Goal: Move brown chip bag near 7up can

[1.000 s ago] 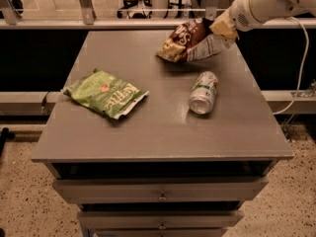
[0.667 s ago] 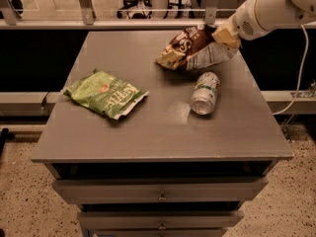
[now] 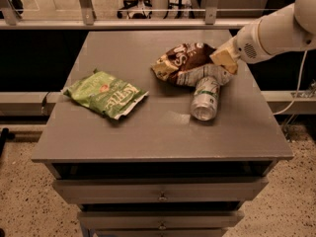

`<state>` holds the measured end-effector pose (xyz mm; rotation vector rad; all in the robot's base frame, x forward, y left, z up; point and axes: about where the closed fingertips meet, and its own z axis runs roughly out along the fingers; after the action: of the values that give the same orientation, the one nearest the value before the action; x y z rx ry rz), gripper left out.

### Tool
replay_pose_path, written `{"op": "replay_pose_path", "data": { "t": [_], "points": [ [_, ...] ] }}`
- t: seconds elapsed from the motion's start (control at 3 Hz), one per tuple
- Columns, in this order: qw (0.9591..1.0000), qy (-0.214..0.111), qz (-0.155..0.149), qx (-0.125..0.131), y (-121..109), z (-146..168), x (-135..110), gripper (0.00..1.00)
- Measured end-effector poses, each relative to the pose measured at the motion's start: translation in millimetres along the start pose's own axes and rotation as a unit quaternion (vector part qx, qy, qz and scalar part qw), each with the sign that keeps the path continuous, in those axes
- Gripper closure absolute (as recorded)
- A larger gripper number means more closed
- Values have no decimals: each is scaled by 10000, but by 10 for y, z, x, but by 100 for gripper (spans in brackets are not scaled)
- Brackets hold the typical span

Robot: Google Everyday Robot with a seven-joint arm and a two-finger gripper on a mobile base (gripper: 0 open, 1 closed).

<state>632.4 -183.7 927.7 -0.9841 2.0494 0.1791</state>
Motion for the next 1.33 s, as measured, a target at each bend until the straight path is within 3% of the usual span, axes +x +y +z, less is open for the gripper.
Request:
{"op": "replay_pose_path", "data": {
  "t": [0.33, 0.67, 1.0, 1.33],
  "points": [
    [9999, 30, 135, -72, 119, -66, 116, 57],
    [9994, 77, 309, -162, 244, -90, 233, 25],
    [9990, 26, 404, -166, 268, -152, 251, 0],
    [9990, -101, 433, -65, 192, -260, 198, 0]
  ]
}}
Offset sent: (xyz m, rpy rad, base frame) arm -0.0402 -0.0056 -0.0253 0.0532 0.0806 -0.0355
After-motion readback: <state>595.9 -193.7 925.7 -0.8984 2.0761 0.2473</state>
